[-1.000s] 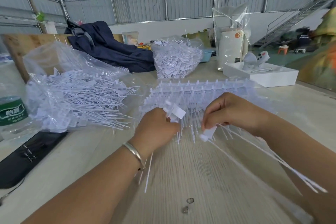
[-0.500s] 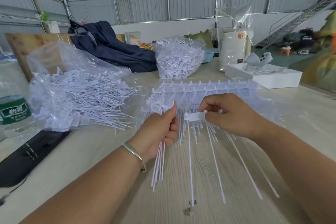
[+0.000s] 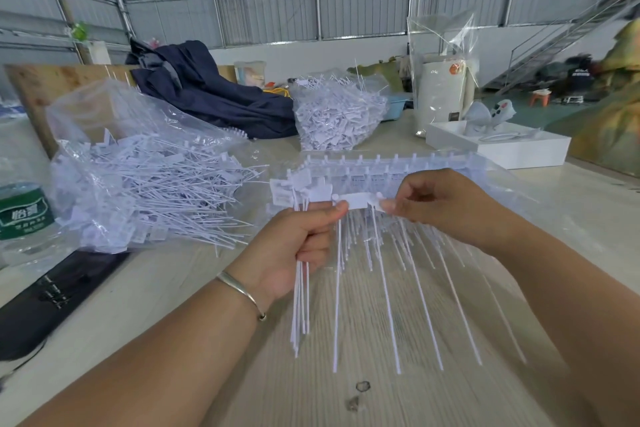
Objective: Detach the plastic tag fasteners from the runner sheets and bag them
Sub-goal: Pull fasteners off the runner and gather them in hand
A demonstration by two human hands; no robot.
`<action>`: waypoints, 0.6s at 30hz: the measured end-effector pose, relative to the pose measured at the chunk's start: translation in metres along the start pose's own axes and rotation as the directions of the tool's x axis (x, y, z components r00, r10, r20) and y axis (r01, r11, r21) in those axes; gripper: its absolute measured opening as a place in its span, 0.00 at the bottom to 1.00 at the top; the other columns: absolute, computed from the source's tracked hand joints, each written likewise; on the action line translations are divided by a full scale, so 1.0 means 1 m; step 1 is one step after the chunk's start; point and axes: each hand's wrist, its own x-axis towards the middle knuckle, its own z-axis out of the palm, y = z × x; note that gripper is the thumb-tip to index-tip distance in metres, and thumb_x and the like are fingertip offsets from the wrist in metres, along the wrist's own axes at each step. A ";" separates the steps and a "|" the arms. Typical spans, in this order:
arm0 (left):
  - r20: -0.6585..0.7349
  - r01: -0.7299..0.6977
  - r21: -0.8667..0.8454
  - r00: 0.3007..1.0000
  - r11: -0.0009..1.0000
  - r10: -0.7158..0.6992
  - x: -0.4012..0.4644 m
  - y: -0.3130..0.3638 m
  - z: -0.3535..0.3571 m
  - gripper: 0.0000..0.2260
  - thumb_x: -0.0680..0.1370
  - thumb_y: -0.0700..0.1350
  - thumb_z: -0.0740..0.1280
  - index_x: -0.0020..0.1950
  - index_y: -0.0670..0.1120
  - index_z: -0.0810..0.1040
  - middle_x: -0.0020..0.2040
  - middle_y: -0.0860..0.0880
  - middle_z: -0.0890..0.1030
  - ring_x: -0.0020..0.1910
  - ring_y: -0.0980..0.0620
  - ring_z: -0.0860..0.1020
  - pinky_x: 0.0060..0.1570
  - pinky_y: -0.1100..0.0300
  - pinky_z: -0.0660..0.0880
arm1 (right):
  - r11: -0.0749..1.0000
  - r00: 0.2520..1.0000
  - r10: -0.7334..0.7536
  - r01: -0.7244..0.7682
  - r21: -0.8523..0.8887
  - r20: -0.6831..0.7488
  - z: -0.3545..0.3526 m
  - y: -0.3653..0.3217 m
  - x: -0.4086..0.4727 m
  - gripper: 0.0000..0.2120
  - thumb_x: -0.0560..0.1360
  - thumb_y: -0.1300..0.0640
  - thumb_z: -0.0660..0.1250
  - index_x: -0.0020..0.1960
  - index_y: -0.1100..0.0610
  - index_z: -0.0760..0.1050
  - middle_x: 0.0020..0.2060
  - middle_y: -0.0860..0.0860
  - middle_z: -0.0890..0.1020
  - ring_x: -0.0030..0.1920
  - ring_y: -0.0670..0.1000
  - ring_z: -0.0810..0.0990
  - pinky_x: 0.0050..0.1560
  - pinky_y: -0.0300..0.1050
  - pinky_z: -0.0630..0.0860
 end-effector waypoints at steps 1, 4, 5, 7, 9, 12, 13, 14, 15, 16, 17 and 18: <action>0.043 0.001 -0.045 0.999 0.999 0.001 -0.001 0.000 0.002 0.12 0.70 0.44 0.72 0.26 0.50 0.77 0.25 0.56 0.58 0.20 0.60 0.55 0.19 0.68 0.51 | 0.999 1.000 0.015 -0.015 0.041 -0.004 -0.001 -0.001 0.000 0.21 0.70 0.43 0.73 0.37 0.62 0.75 0.30 0.51 0.71 0.31 0.47 0.67 0.38 0.42 0.64; 0.166 0.035 -0.157 0.986 0.987 -0.009 -0.003 0.000 0.006 0.13 0.69 0.44 0.74 0.27 0.51 0.74 0.24 0.56 0.60 0.18 0.60 0.57 0.18 0.69 0.53 | 0.975 1.000 0.009 -0.012 0.220 0.014 0.000 -0.008 -0.003 0.23 0.66 0.40 0.72 0.38 0.62 0.75 0.32 0.54 0.68 0.34 0.50 0.66 0.42 0.44 0.63; 0.205 0.052 -0.180 0.979 0.982 -0.014 -0.003 -0.001 0.008 0.12 0.68 0.45 0.75 0.28 0.51 0.74 0.24 0.56 0.60 0.18 0.60 0.58 0.17 0.70 0.55 | 0.958 0.999 -0.008 -0.002 0.286 0.035 0.002 -0.011 -0.003 0.22 0.65 0.41 0.73 0.38 0.61 0.75 0.33 0.55 0.69 0.36 0.50 0.66 0.44 0.44 0.63; 0.295 0.095 -0.200 0.955 0.975 -0.032 -0.005 -0.003 0.013 0.09 0.68 0.45 0.73 0.29 0.50 0.76 0.24 0.56 0.62 0.18 0.60 0.58 0.17 0.70 0.56 | 0.916 0.992 -0.065 0.016 0.401 0.109 0.009 -0.015 -0.004 0.22 0.67 0.44 0.76 0.41 0.64 0.76 0.35 0.56 0.72 0.38 0.51 0.69 0.46 0.41 0.66; 0.370 0.145 -0.238 0.928 0.960 -0.049 -0.008 -0.004 0.017 0.06 0.69 0.44 0.71 0.32 0.49 0.78 0.24 0.56 0.63 0.19 0.60 0.55 0.17 0.71 0.55 | 0.873 0.978 -0.111 0.010 0.488 0.178 0.015 -0.018 -0.005 0.22 0.69 0.49 0.72 0.45 0.69 0.76 0.34 0.53 0.77 0.36 0.45 0.73 0.42 0.32 0.69; 0.363 0.141 -0.306 0.932 0.941 -0.022 -0.008 0.000 0.015 0.04 0.71 0.40 0.71 0.37 0.45 0.79 0.27 0.54 0.68 0.20 0.60 0.58 0.17 0.71 0.55 | 0.867 0.983 -0.100 0.009 0.499 0.155 0.016 -0.022 -0.006 0.18 0.69 0.47 0.71 0.41 0.63 0.77 0.31 0.53 0.74 0.30 0.44 0.68 0.33 0.28 0.66; 0.334 0.118 -0.320 0.943 0.940 -0.004 -0.007 0.001 0.014 0.03 0.71 0.40 0.70 0.39 0.44 0.78 0.29 0.53 0.71 0.21 0.60 0.61 0.18 0.70 0.55 | 0.878 0.989 -0.083 0.014 0.479 0.124 0.014 -0.022 -0.006 0.18 0.69 0.46 0.73 0.39 0.61 0.76 0.32 0.57 0.71 0.30 0.45 0.65 0.31 0.29 0.65; 0.290 0.094 -0.332 0.957 0.939 0.007 -0.006 0.003 0.012 0.03 0.72 0.40 0.69 0.40 0.43 0.77 0.31 0.52 0.74 0.21 0.60 0.62 0.18 0.70 0.55 | 0.888 0.993 -0.066 0.016 0.460 0.093 0.012 -0.021 -0.006 0.18 0.68 0.46 0.74 0.38 0.61 0.76 0.32 0.57 0.70 0.30 0.47 0.64 0.30 0.29 0.64; 0.234 0.071 -0.343 0.972 0.937 0.013 -0.004 0.004 0.010 0.03 0.72 0.41 0.68 0.41 0.43 0.74 0.31 0.51 0.75 0.21 0.60 0.63 0.17 0.70 0.55 | 0.892 0.997 -0.047 0.014 0.451 0.062 0.010 -0.020 -0.005 0.17 0.68 0.47 0.74 0.37 0.60 0.75 0.32 0.57 0.68 0.29 0.47 0.63 0.30 0.29 0.63; 0.175 0.047 -0.355 0.984 0.934 0.017 -0.002 0.004 0.008 0.04 0.72 0.42 0.66 0.41 0.44 0.72 0.30 0.50 0.75 0.20 0.60 0.63 0.17 0.70 0.55 | 0.892 0.999 -0.026 0.008 0.452 0.033 0.009 -0.018 -0.005 0.15 0.69 0.49 0.74 0.36 0.60 0.75 0.30 0.56 0.67 0.28 0.46 0.63 0.30 0.29 0.63; 0.120 0.022 -0.364 0.993 0.931 0.023 0.000 0.004 0.005 0.04 0.72 0.42 0.65 0.41 0.44 0.71 0.29 0.51 0.74 0.19 0.60 0.62 0.16 0.70 0.54 | 0.892 1.000 -0.007 0.002 0.453 0.009 0.008 -0.015 -0.004 0.12 0.70 0.53 0.73 0.36 0.60 0.74 0.29 0.55 0.68 0.27 0.45 0.64 0.30 0.29 0.64; 0.076 0.001 -0.364 0.997 0.931 0.029 0.001 0.004 0.002 0.05 0.72 0.43 0.65 0.40 0.45 0.70 0.28 0.52 0.72 0.19 0.60 0.62 0.15 0.70 0.54 | 0.896 1.000 0.013 -0.007 0.443 -0.011 0.007 -0.011 -0.002 0.10 0.72 0.58 0.73 0.36 0.60 0.75 0.29 0.53 0.69 0.27 0.44 0.65 0.31 0.30 0.65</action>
